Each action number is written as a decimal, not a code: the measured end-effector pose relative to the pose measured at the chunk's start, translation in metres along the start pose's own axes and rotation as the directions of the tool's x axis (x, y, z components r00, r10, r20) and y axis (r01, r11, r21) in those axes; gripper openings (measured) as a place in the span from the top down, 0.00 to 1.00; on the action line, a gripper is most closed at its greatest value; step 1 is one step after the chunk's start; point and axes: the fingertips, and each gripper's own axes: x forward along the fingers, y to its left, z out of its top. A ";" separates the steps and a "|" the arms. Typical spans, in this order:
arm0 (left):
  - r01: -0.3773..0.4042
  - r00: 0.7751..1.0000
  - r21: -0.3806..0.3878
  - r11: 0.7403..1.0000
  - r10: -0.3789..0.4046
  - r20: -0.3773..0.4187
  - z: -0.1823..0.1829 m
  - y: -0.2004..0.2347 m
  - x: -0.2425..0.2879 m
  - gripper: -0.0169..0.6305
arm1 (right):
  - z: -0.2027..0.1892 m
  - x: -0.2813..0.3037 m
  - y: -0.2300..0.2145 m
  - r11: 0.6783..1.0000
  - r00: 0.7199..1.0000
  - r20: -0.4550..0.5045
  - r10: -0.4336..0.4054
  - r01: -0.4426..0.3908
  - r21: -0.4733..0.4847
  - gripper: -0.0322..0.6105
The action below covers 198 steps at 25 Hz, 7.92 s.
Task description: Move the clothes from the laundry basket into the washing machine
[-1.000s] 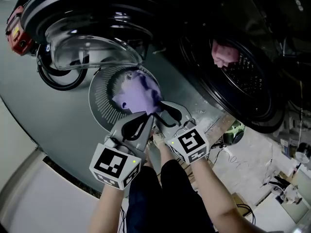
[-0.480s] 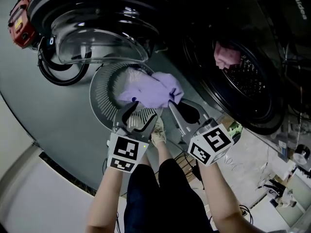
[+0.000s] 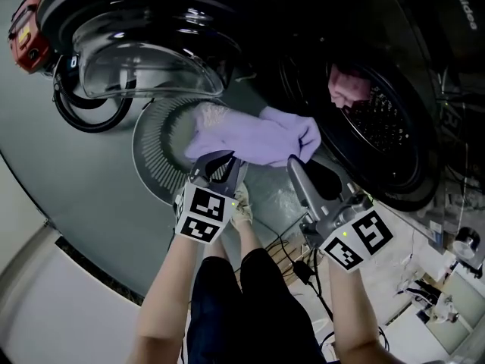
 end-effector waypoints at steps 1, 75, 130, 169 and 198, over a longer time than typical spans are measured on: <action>0.018 1.000 -0.003 1.000 -0.018 0.009 0.005 -0.002 0.000 0.95 | -0.002 -0.003 -0.007 0.999 1.000 -0.010 -0.022 0.021 -0.032 0.88; 0.244 0.963 -0.233 0.941 -0.206 0.173 0.029 -0.031 0.008 0.96 | -0.031 -0.012 -0.311 0.600 0.625 0.055 -0.778 0.715 0.360 0.34; 0.208 0.967 -0.258 0.944 -0.157 0.202 0.039 -0.034 0.006 0.96 | -0.017 -0.014 -0.294 0.609 0.603 0.091 -0.793 0.779 0.149 0.86; 0.238 0.965 -0.284 0.929 -0.193 0.179 0.026 -0.037 0.015 0.96 | -0.158 0.078 -0.233 0.519 0.828 -0.204 -0.523 0.499 0.694 0.40; 0.243 0.963 -0.275 0.930 -0.196 0.187 0.024 -0.043 0.021 0.96 | -0.046 0.005 -0.330 0.515 0.607 -0.004 -0.795 0.678 0.524 0.46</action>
